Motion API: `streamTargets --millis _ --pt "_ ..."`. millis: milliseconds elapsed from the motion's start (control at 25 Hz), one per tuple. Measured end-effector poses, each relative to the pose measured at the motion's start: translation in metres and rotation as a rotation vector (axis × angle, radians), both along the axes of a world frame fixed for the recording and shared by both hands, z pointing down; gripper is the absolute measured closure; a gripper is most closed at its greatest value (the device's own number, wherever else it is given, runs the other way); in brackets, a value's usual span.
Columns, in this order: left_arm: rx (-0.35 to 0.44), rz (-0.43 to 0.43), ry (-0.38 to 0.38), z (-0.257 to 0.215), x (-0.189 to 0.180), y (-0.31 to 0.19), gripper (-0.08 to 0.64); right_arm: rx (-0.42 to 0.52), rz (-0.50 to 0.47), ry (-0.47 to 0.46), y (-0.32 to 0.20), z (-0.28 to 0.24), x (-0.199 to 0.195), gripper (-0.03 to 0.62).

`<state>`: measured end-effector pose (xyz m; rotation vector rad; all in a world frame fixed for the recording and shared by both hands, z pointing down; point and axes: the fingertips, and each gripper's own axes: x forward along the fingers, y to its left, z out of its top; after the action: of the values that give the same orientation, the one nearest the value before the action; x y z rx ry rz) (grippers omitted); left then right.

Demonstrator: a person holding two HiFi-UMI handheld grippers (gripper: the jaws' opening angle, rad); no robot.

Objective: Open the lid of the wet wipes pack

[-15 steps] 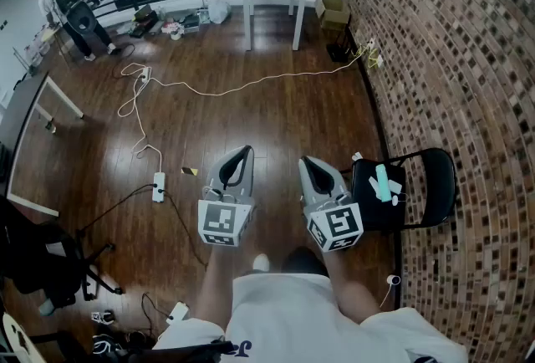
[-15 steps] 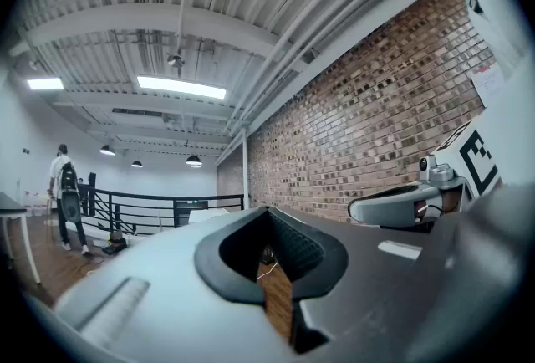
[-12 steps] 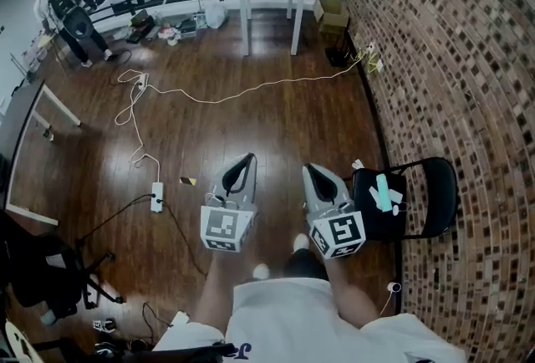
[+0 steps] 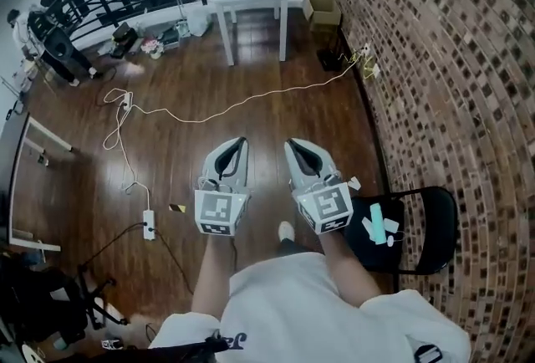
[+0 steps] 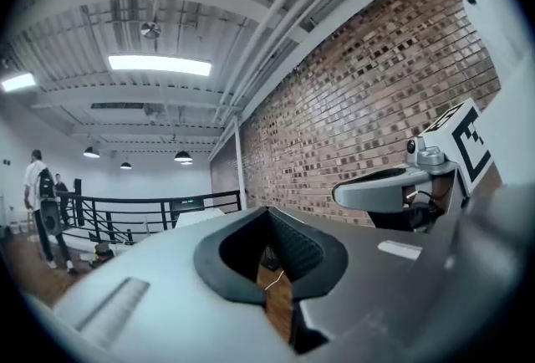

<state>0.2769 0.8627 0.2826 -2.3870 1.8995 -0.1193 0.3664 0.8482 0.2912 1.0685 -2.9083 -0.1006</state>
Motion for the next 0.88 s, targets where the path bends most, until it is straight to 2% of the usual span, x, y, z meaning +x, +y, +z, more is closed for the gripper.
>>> streamTargets --millis 160,280,440,600,720,880 --pt "0.010 -0.015 0.000 -0.012 0.005 -0.075 0.543 -0.011 -0.010 -0.014 -0.088 -0.012 0.001 0.600" --pt "-0.050 -0.027 0.013 -0.003 0.001 -0.116 0.543 -0.056 -0.027 -0.028 -0.127 -0.001 -0.005 0.600" --pt "-0.109 0.004 0.017 0.017 -0.011 -0.173 0.543 -0.120 -0.041 -0.055 -0.177 0.019 -0.023 0.600" --pt "-0.114 0.022 0.010 0.033 -0.028 -0.244 0.543 -0.128 -0.043 -0.049 -0.236 0.032 -0.043 0.600" --pt "-0.125 0.017 -0.077 0.051 -0.049 -0.304 0.543 -0.147 0.003 -0.028 -0.291 0.049 -0.057 0.600" --pt "-0.084 0.073 -0.030 0.043 -0.087 -0.389 0.543 -0.177 0.037 -0.007 -0.375 0.055 -0.099 0.600"
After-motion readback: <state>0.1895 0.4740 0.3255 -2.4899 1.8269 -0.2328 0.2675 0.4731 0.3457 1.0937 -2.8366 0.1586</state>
